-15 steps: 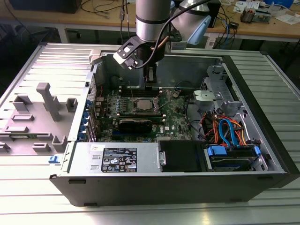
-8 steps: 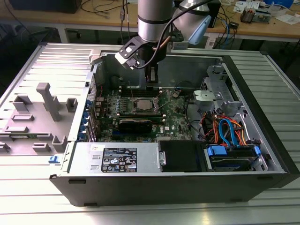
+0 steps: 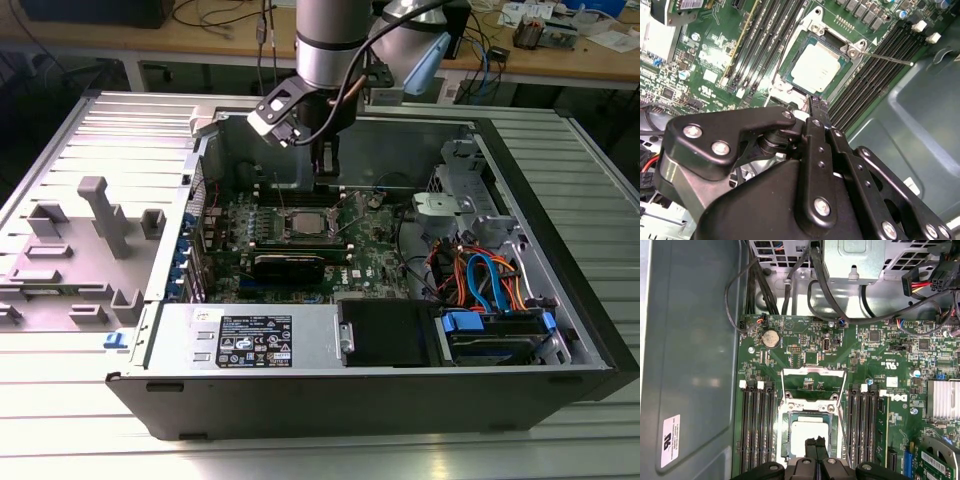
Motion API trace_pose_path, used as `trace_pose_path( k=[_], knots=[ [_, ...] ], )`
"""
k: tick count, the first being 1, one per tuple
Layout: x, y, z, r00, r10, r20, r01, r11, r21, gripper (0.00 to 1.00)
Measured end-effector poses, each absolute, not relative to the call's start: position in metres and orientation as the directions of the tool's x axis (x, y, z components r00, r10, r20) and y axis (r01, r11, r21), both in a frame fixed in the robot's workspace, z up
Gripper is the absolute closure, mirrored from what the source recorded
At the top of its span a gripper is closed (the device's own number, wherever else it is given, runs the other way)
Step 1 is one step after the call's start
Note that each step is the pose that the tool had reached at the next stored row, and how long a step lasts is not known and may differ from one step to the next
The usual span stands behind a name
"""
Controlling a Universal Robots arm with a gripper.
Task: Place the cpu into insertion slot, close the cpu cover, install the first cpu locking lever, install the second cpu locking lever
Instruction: 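Close the cpu cover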
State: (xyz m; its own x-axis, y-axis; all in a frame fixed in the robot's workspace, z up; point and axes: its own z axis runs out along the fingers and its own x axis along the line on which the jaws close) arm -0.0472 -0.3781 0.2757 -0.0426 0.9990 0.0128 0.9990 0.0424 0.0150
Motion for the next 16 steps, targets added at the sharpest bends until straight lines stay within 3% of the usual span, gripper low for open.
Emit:
trace_pose_path(
  k=[16],
  knots=[
    [0.013,-0.377,0.275,-0.042,0.999,0.012,0.999,0.042,0.015,0.89]
  ],
)
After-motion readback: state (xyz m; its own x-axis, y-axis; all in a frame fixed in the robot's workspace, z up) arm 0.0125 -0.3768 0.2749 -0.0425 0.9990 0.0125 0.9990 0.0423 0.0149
